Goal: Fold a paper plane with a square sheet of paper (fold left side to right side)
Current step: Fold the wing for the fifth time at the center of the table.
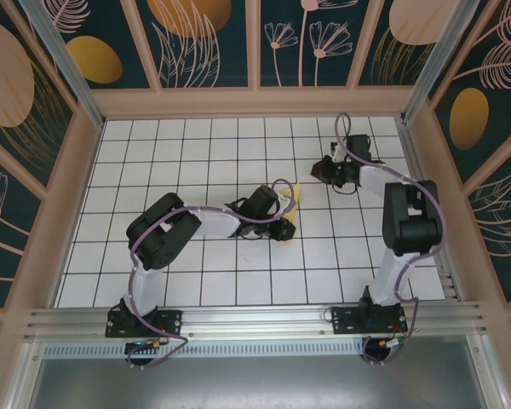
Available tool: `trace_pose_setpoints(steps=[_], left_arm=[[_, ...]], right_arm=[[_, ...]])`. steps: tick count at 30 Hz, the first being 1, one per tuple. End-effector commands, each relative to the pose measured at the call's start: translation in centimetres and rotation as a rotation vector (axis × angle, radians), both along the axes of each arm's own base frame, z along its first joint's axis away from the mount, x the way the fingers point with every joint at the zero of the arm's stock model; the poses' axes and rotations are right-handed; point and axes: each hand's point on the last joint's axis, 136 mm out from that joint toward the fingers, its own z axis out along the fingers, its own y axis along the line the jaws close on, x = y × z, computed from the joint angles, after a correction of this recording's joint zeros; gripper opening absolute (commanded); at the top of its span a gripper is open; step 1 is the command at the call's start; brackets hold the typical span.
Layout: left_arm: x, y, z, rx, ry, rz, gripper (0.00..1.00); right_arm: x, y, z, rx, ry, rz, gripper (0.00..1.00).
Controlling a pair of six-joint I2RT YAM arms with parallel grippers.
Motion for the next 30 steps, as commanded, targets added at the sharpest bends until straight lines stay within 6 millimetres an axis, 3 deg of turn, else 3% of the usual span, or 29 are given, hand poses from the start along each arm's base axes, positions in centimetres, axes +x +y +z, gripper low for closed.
trace_pose_setpoints(steps=[1, 4, 7, 17, 25, 30], left_arm=[[-2.1, 2.6, -2.9, 0.124, 0.104, 0.021, 0.21], [-2.0, 2.6, -2.8, 0.122, 0.101, 0.022, 0.21], [-2.0, 2.5, -2.7, 0.121, 0.101, 0.02, 0.21], [-3.3, 2.8, -1.6, 0.101, 0.094, -0.018, 0.23], [-7.0, 2.9, -1.4, 0.117, 0.119, -0.101, 0.24], [-8.4, 3.8, -1.3, 0.109, 0.13, -0.102, 0.24]], right_arm=[[-3.2, 2.5, -0.6, 0.007, 0.023, 0.059, 0.04], [-5.3, 4.9, -2.4, 0.034, 0.074, 0.092, 0.04], [-5.9, 6.2, -4.3, 0.047, 0.113, 0.1, 0.04], [-5.1, 5.4, -8.9, -0.045, 0.221, 0.073, 0.04], [-5.5, 4.8, -9.9, -0.051, 0.25, 0.069, 0.04], [-4.9, 5.5, -8.5, -0.018, 0.21, 0.094, 0.04]])
